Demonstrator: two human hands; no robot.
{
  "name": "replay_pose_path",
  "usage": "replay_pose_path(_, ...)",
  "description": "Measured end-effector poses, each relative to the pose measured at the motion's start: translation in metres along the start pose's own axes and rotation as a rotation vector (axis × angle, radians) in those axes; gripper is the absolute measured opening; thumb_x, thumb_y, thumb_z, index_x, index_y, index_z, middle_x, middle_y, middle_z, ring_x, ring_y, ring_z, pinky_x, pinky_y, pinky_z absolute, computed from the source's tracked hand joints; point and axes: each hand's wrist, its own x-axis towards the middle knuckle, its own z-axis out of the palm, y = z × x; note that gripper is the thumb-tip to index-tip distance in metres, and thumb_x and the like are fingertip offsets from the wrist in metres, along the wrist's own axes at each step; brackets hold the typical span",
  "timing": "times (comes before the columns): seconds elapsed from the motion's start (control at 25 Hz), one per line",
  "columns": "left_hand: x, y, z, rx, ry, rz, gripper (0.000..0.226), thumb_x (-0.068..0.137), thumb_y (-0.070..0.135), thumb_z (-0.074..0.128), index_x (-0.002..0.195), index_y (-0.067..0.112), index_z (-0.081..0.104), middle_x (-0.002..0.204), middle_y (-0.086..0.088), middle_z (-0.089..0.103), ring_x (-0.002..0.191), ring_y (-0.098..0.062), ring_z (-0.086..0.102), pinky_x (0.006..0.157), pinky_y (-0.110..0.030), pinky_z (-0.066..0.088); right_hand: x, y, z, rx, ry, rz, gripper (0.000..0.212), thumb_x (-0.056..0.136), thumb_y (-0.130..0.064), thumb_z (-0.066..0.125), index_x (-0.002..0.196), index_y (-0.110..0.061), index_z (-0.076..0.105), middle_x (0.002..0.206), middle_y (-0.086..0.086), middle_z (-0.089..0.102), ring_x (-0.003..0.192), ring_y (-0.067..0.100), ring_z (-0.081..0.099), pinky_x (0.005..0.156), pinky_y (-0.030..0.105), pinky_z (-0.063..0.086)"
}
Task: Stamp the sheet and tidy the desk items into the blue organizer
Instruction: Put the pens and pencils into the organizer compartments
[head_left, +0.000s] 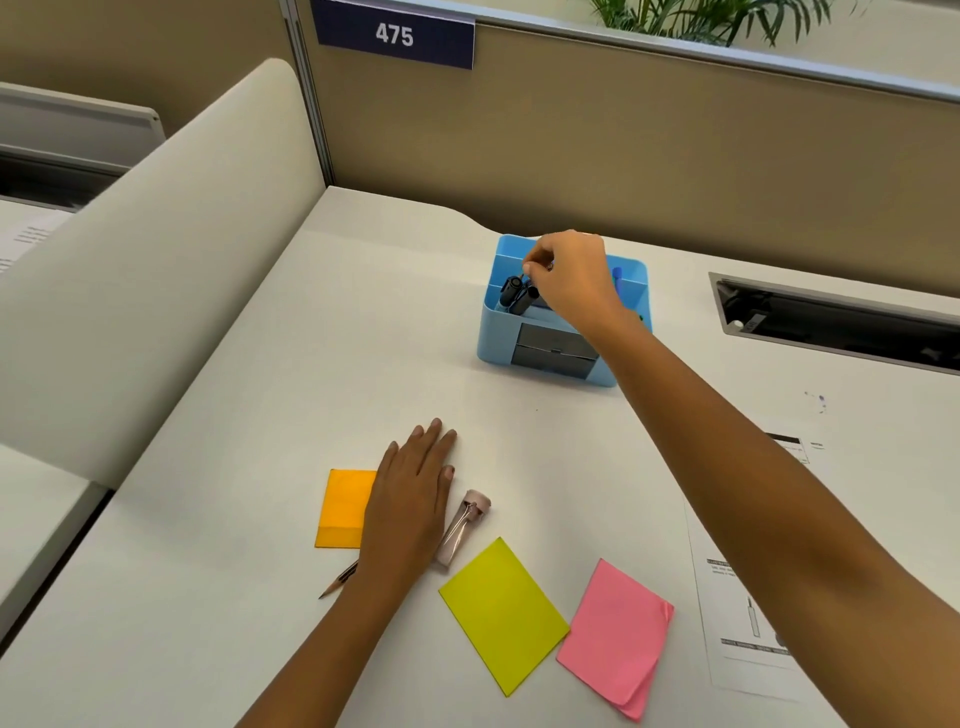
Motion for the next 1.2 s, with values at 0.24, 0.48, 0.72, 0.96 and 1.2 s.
replay_pose_path(0.24, -0.008, 0.001, -0.025, -0.212, 0.21, -0.135, 0.022, 0.095, 0.015, 0.049, 0.113, 0.016, 0.062, 0.124, -0.002, 0.059, 0.122, -0.018, 0.045, 0.102, -0.014, 0.024, -0.073, -0.002, -0.005, 0.129, 0.426, -0.227, 0.008, 0.086, -0.008, 0.065, 0.093, -0.008, 0.069, 0.098, 0.008, 0.066, 0.096, 0.02, 0.057, 0.077, 0.014, 0.04)
replay_pose_path(0.48, -0.052, -0.018, -0.054, -0.146, 0.137, -0.232, 0.007, 0.088, 0.016, 0.062, 0.093, 0.019, 0.065, 0.1, 0.005, 0.057, 0.093, -0.009, 0.039, 0.072, -0.017, 0.024, -0.189, 0.003, 0.034, 0.181, 0.116, -0.319, 0.021, 0.082, 0.004, 0.064, 0.099, -0.008, 0.068, 0.096, 0.007, 0.063, 0.094, 0.019, 0.052, 0.08, 0.011, 0.031)
replay_pose_path(0.72, -0.094, -0.026, -0.062, -0.127, 0.088, -0.345, 0.018, 0.082, 0.022, 0.07, 0.099, 0.017, 0.065, 0.1, 0.003, 0.059, 0.094, -0.011, 0.043, 0.077, -0.024, 0.035, -0.245, 0.013, 0.073, 0.183, -0.086, -0.33, 0.031, 0.082, 0.01, 0.054, 0.105, -0.007, 0.066, 0.103, 0.006, 0.061, 0.1, 0.02, 0.05, 0.083, 0.018, 0.037)
replay_pose_path(0.96, -0.096, -0.018, -0.06, -0.04, 0.096, -0.357, 0.004, 0.085, 0.021, 0.066, 0.086, 0.023, 0.062, 0.086, 0.006, 0.059, 0.08, -0.016, 0.047, 0.069, -0.035, 0.041, -0.268, -0.005, 0.079, 0.236, -0.091, -0.367, 0.027, 0.082, 0.006, 0.056, 0.105, -0.007, 0.066, 0.101, 0.009, 0.061, 0.102, 0.022, 0.048, 0.086, 0.029, 0.042)
replay_pose_path(1.2, -0.063, 0.019, -0.072, -1.101, -0.008, -0.762, 0.017, 0.096, 0.024, 0.049, 0.09, 0.018, 0.064, 0.078, 0.001, 0.055, 0.072, -0.013, 0.049, 0.063, -0.023, 0.039, -0.274, -0.026, 0.062, 0.412, -0.085, -0.385, 0.033, 0.086, -0.009, 0.066, 0.118, -0.011, 0.058, 0.107, 0.005, 0.056, 0.097, 0.014, 0.052, 0.087, 0.018, 0.041)
